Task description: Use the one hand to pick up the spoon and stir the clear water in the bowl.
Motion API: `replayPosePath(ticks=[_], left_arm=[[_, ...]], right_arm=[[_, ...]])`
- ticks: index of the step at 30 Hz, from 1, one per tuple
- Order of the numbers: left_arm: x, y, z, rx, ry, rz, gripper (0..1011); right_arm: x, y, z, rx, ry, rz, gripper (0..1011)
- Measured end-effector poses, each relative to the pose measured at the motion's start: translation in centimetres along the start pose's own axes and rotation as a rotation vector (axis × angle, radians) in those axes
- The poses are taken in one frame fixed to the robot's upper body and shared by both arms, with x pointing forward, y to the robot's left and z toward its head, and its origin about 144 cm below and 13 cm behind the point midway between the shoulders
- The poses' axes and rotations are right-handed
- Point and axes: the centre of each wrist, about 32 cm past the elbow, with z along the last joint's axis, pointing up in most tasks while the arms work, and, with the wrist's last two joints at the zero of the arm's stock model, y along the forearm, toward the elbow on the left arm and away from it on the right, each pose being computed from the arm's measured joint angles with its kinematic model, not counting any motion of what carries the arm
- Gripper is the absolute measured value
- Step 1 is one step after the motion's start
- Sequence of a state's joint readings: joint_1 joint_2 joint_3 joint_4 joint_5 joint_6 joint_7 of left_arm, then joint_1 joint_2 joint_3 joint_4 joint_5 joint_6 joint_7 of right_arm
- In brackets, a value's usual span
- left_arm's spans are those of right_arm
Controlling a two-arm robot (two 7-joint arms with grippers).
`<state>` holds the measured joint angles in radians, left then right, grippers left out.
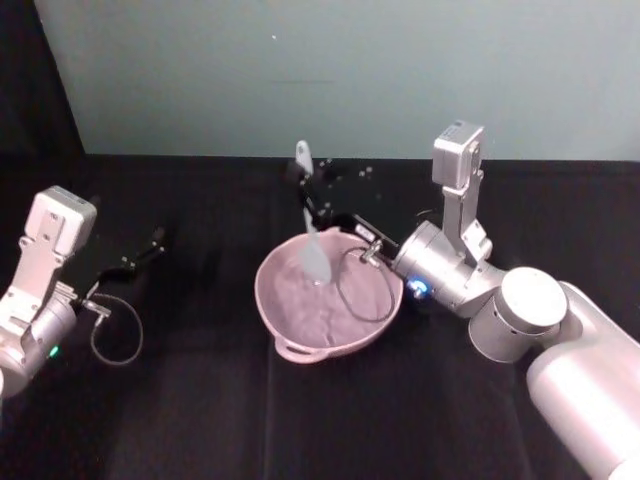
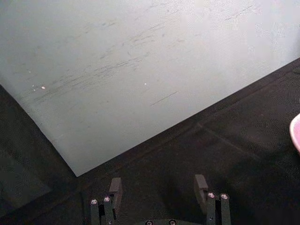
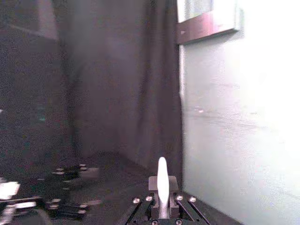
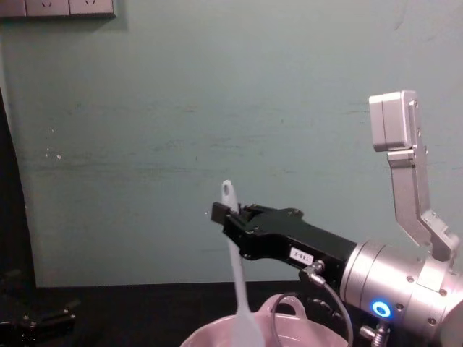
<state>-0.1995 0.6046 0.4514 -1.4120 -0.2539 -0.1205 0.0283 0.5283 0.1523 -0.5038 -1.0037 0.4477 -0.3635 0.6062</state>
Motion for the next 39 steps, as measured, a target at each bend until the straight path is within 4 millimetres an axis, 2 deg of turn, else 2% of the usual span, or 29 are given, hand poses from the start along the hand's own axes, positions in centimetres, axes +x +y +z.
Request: replayPosePath(ticks=[6,10,17,23,28,39], left_arm=[[0.0,0.0,0.0,0.0,0.0,0.0,1011],[0.0,0.0,0.0,0.0,0.0,0.0,1011],[0.0,0.0,0.0,0.0,0.0,0.0,1011],[0.0,0.0,0.0,0.0,0.0,0.0,1011],[0.0,0.0,0.0,0.0,0.0,0.0,1011],[0.0,0.0,0.0,0.0,0.0,0.0,1011]], right_arm=[[1.1,-0.4,-0.2,0.005,-0.066,-0.07,118],[1.7,-1.4,0.3,0.001,-0.086,-0.086,118],[1.8,-3.8,2.0,-0.022,-0.059,-0.046,118],[1.1,-5.6,4.2,-0.109,0.028,0.045,118],[1.0,-5.8,5.5,-0.188,0.093,0.105,118],[0.9,-4.6,8.3,-0.338,0.211,0.242,118]])
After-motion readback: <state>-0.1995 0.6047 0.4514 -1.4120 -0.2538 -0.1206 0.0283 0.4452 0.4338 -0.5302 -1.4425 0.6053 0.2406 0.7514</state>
